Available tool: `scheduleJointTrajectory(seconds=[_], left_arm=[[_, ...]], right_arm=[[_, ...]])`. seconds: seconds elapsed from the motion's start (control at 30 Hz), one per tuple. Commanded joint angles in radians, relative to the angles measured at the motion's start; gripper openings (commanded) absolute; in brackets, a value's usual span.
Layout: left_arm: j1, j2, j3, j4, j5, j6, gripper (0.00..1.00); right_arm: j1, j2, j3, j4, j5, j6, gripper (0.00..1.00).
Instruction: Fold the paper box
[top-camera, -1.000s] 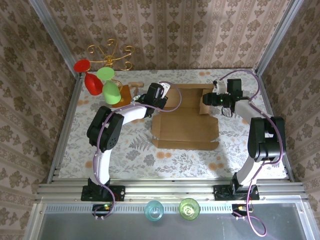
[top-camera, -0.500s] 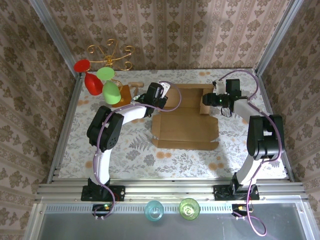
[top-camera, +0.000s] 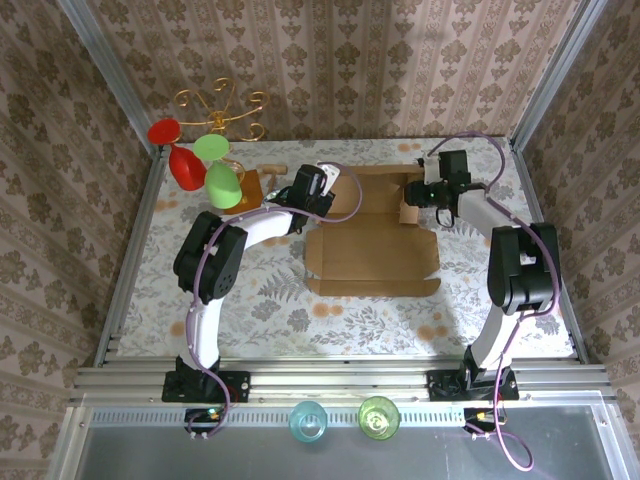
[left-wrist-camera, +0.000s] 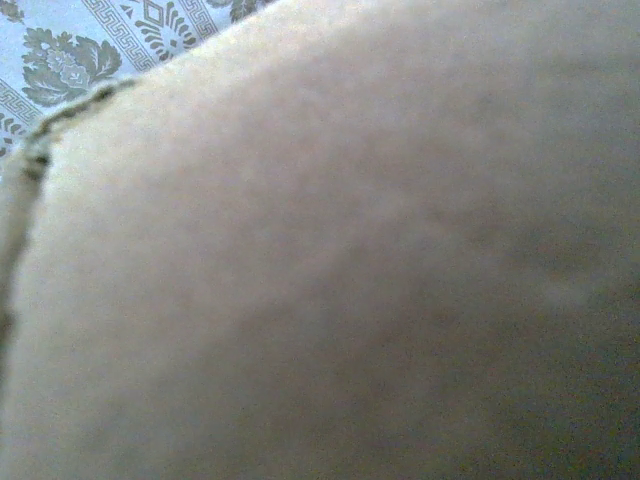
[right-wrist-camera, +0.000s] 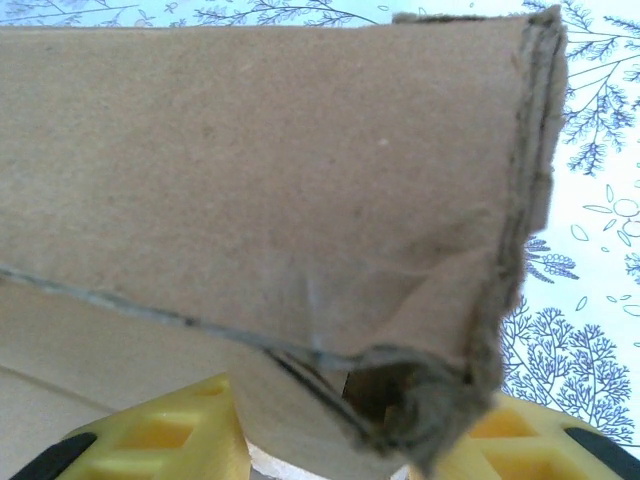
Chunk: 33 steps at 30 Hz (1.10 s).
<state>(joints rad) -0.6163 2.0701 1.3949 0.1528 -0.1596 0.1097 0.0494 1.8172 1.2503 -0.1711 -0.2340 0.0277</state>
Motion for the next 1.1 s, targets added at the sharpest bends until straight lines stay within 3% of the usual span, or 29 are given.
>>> scheduleJointTrajectory(seconds=[0.0, 0.07, 0.3, 0.4, 0.7, 1.07], left_arm=[[-0.011, 0.038, 0.022, -0.057, 0.055, 0.06, 0.0], [-0.01, 0.04, 0.028, -0.066, 0.061, 0.058, 0.0], [0.01, 0.054, 0.073, -0.143, 0.109, 0.05, 0.0], [0.016, 0.057, 0.081, -0.158, 0.135, 0.062, 0.0], [0.016, 0.084, 0.142, -0.259, 0.169, 0.096, 0.0], [0.015, 0.085, 0.14, -0.262, 0.161, 0.11, 0.0]], right_arm=[[0.035, 0.028, 0.0, -0.061, 0.008, -0.017, 0.5], [0.032, 0.01, -0.023, -0.041, -0.027, -0.018, 0.54], [-0.071, -0.039, -0.047, -0.051, -0.337, 0.042, 0.64], [-0.097, -0.082, -0.082, -0.054, -0.39, 0.041, 0.69], [-0.109, -0.201, -0.208, -0.088, -0.361, 0.05, 0.81], [-0.187, -0.363, -0.414, 0.04, -0.314, 0.129, 0.77]])
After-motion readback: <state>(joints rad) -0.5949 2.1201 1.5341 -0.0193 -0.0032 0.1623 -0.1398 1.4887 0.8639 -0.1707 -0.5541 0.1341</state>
